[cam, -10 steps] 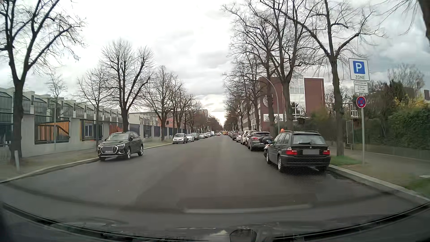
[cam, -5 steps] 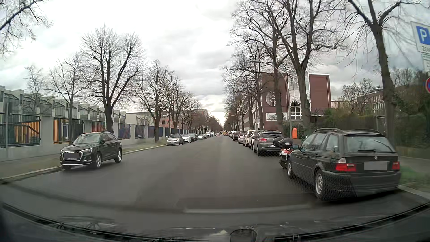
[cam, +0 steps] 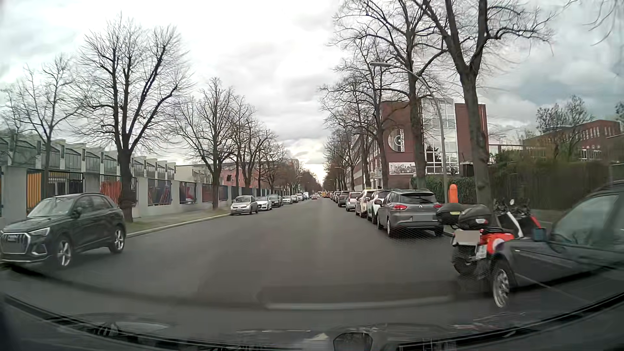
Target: Follow the waypoints while adhering to traffic rules and regulations
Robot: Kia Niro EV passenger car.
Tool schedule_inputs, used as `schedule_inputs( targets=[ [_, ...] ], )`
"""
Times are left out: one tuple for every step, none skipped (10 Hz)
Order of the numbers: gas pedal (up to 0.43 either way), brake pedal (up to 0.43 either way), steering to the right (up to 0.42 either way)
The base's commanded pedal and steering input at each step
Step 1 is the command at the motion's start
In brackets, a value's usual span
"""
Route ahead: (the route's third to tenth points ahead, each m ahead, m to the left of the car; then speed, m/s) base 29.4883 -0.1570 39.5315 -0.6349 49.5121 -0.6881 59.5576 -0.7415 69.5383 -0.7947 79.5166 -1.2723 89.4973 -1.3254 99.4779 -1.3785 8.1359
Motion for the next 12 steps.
schedule_inputs(
  targets=[
    [0.0,0.012,0.002],
    [0.0,0.012,0.003],
    [0.0,0.012,0.002],
    [0.0,0.012,0.002],
    [0.0,0.012,0.002],
    [0.0,0.012,0.001],
    [0.0,0.012,0.0],
    [0.0,0.012,-0.003],
    [0.0,0.012,-0.005],
    [0.0,0.012,-0.007],
    [0.0,0.012,-0.007],
    [0.0,0.012,-0.005]
  ],
)
